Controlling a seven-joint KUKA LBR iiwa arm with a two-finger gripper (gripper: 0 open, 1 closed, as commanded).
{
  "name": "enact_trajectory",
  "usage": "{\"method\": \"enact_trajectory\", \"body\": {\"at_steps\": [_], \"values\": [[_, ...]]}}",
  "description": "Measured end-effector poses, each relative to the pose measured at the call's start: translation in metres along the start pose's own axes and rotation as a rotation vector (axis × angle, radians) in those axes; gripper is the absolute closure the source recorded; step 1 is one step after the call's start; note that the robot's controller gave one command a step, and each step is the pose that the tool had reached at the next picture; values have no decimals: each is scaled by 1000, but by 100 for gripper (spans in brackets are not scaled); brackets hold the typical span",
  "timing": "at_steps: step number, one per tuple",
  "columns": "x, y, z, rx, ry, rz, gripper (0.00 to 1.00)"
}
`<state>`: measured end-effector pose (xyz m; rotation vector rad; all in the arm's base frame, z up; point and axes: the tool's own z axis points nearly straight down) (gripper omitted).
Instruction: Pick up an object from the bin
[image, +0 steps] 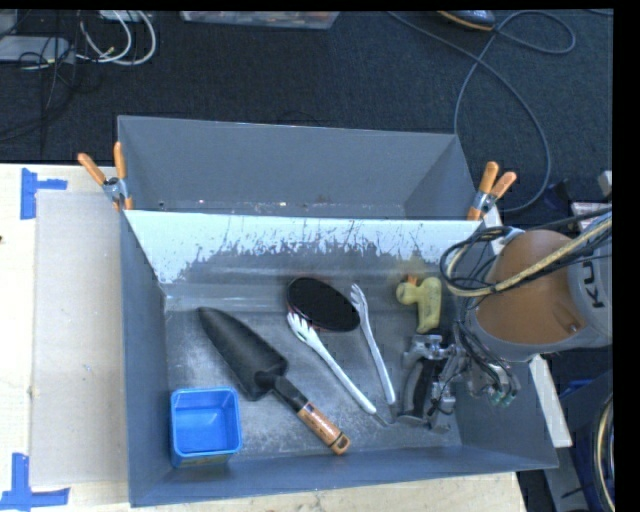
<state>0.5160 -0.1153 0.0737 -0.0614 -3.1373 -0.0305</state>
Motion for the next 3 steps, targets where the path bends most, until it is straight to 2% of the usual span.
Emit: {"method": "enact_trajectory", "body": {"at_steps": [1, 2, 3], "values": [[-4, -9, -2, -2, -1, -235, 100], [-4, -15, -3, 1, 0, -395, 100], [21, 1, -23, 2, -8, -466, 100]]}}
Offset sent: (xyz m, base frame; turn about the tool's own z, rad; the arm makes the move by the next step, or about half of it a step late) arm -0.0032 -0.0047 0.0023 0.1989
